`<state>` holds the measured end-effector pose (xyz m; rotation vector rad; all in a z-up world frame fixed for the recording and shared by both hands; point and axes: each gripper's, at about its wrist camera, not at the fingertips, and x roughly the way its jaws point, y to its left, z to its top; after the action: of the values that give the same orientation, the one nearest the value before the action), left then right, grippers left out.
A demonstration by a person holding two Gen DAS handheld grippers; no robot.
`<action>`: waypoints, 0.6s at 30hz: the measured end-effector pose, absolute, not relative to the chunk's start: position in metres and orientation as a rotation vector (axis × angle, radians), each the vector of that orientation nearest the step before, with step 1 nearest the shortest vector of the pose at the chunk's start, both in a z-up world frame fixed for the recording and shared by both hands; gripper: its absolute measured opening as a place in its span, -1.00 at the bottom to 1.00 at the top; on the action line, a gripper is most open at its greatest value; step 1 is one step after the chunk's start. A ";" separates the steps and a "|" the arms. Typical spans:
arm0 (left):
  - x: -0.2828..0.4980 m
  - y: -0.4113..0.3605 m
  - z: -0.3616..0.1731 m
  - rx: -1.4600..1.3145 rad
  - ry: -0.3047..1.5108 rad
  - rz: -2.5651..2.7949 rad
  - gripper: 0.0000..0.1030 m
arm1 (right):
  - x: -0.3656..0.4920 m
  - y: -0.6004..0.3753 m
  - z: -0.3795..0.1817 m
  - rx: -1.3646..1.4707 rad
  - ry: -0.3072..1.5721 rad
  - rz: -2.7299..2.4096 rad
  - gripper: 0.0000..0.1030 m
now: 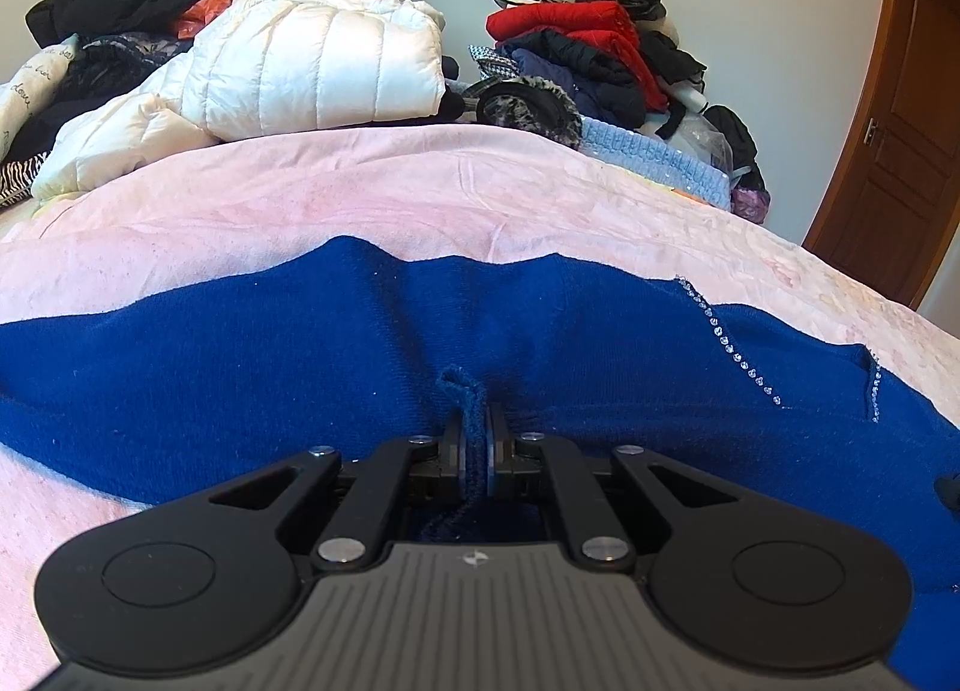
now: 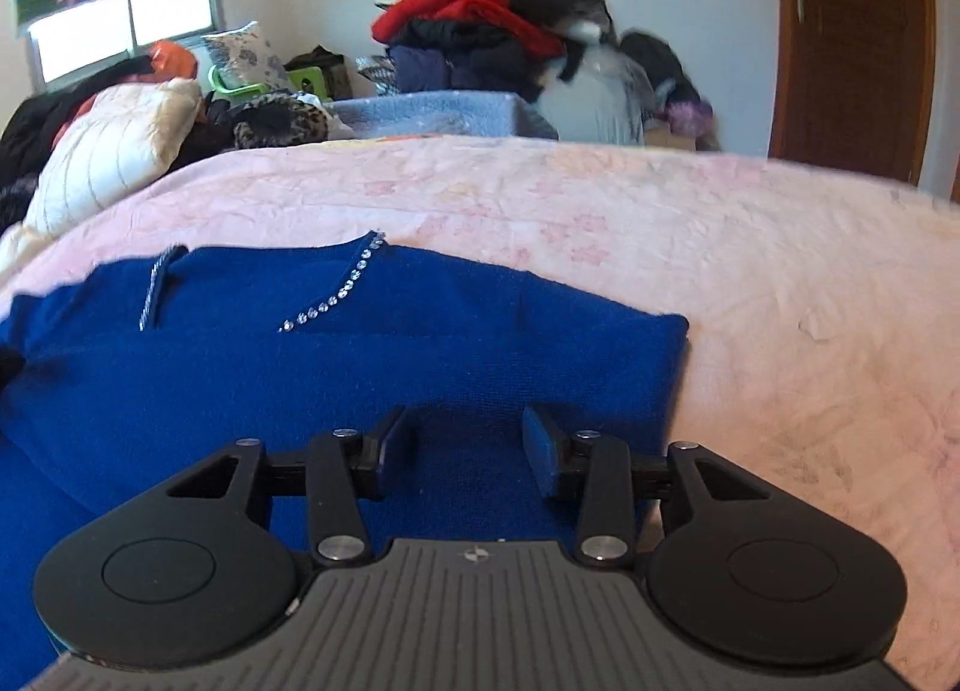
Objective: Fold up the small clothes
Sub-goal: 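Open the left tool to release the folded sleeve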
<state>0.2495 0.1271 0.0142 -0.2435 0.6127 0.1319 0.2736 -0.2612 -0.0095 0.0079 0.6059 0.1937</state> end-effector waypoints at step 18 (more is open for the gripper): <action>0.176 0.155 0.067 -0.229 0.429 0.230 0.79 | 0.275 -0.255 -0.009 -0.030 0.603 0.137 0.13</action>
<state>0.1757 0.1551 0.0670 -0.2289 0.4293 0.2297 0.2749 -0.2549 -0.0093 -0.0296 0.6030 0.1372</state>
